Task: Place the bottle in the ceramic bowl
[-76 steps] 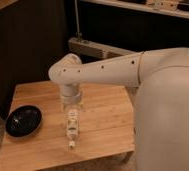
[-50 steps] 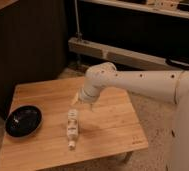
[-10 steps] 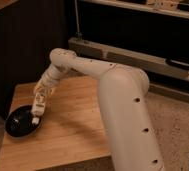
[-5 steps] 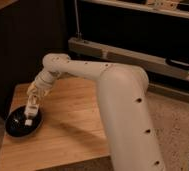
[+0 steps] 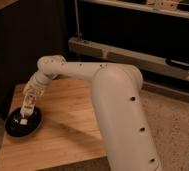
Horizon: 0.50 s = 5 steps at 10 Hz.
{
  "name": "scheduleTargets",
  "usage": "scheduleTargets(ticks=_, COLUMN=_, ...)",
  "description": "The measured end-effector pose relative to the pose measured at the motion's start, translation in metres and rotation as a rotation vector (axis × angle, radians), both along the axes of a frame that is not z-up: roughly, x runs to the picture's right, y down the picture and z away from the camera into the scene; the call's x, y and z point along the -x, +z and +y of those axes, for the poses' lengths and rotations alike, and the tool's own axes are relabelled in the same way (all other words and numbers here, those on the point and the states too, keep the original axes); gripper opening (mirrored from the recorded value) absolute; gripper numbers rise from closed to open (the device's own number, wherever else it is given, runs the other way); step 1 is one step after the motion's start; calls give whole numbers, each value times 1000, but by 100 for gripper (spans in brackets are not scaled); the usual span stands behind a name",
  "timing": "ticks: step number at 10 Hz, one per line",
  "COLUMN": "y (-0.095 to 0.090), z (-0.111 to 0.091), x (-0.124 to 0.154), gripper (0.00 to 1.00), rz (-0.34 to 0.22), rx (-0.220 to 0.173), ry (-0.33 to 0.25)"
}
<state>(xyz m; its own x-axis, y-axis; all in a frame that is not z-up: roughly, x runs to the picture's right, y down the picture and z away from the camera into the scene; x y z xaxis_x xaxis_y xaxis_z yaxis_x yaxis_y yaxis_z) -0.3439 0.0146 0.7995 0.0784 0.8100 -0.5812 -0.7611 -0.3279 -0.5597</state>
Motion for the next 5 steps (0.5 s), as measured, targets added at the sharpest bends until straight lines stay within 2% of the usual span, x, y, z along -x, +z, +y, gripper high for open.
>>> scheduleTargets(ticks=1, y=2, z=3, x=2, gripper=80, rz=-11, rx=-8, ry=1)
scheduleTargets(ticks=3, y=2, z=8, x=-1, gripper=80, rz=-17, rx=-65, ry=4)
scheduleTargets(ticks=5, y=4, z=11, x=-3, gripper=80, rz=-24, rx=-73, ry=5)
